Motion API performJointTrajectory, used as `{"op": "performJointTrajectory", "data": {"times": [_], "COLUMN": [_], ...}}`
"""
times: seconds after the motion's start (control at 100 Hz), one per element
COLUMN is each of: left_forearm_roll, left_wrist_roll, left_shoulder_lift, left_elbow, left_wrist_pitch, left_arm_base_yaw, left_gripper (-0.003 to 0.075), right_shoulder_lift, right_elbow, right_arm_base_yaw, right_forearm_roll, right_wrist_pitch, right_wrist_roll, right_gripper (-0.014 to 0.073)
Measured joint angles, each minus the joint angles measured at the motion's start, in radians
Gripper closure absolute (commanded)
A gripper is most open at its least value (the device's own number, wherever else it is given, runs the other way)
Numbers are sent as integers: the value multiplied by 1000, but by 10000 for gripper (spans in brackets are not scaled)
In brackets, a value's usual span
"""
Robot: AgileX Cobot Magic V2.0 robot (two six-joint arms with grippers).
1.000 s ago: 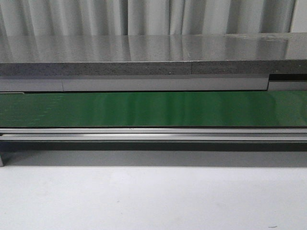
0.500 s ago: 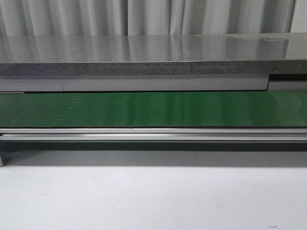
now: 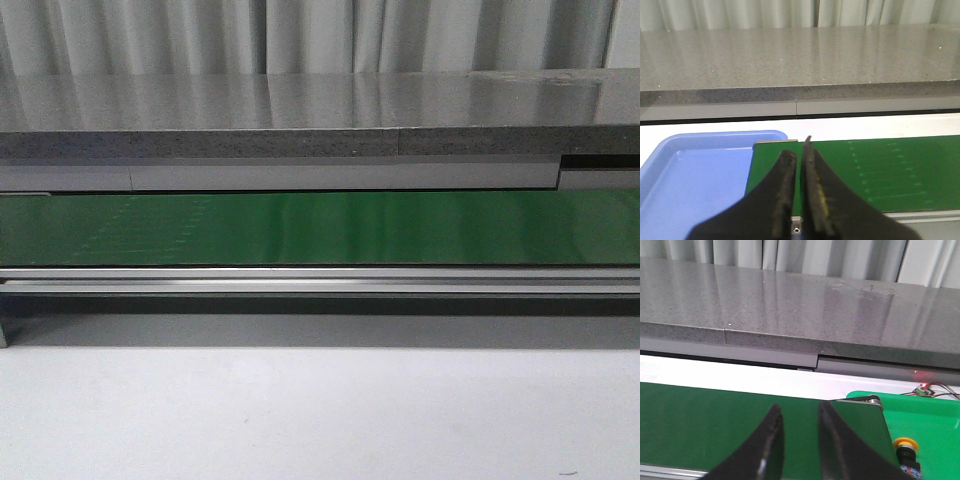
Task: Move button from left to right
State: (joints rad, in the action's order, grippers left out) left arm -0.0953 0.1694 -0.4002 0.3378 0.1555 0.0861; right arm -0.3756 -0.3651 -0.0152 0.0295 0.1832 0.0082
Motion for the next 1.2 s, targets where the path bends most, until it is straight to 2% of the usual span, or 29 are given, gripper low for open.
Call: {"op": "performJointTrajectory", "data": {"times": [0.08,1.2], "left_forearm_roll": [0,0], "left_wrist_roll": [0,0], "left_shoulder_lift": [0,0], "left_elbow": [0,0], "left_wrist_pitch": [0,0], "left_arm_base_yaw": [0,0], "left_gripper": [715,715], "right_shoulder_lift": [24,33], "right_elbow": [2,23], "right_arm_base_yaw": [0,0], "right_forearm_roll": [0,0], "right_wrist_pitch": [6,12], "right_wrist_roll": [0,2], "right_gripper": [669,661]}}
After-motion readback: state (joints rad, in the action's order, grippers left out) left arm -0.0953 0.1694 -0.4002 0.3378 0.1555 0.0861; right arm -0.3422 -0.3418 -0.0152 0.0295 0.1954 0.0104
